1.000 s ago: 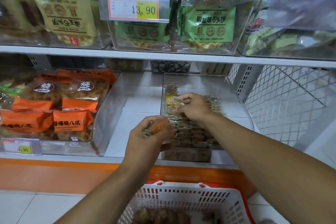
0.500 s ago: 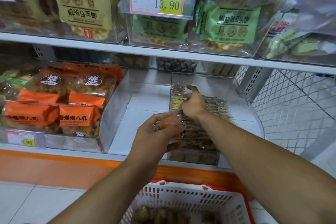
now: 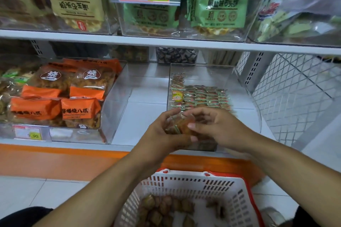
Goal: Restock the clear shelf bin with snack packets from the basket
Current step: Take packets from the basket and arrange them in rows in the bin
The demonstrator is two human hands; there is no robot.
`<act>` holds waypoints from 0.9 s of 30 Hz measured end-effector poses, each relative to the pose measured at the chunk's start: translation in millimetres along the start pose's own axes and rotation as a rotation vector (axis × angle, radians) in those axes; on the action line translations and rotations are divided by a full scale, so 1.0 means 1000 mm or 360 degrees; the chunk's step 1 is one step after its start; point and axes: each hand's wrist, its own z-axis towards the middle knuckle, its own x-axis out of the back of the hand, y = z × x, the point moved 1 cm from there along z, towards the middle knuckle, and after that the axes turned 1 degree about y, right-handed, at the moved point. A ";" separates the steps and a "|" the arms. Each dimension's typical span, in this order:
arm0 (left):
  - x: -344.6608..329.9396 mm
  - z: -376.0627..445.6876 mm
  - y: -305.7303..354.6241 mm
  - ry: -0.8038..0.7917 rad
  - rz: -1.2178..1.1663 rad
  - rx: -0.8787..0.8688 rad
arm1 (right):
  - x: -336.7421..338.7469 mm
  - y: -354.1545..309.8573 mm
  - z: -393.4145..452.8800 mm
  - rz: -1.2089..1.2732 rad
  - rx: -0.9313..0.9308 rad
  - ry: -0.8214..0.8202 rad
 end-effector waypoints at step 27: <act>-0.012 0.002 -0.015 -0.0025 -0.0738 0.0141 | 0.021 0.015 -0.028 -0.0478 0.0719 0.0395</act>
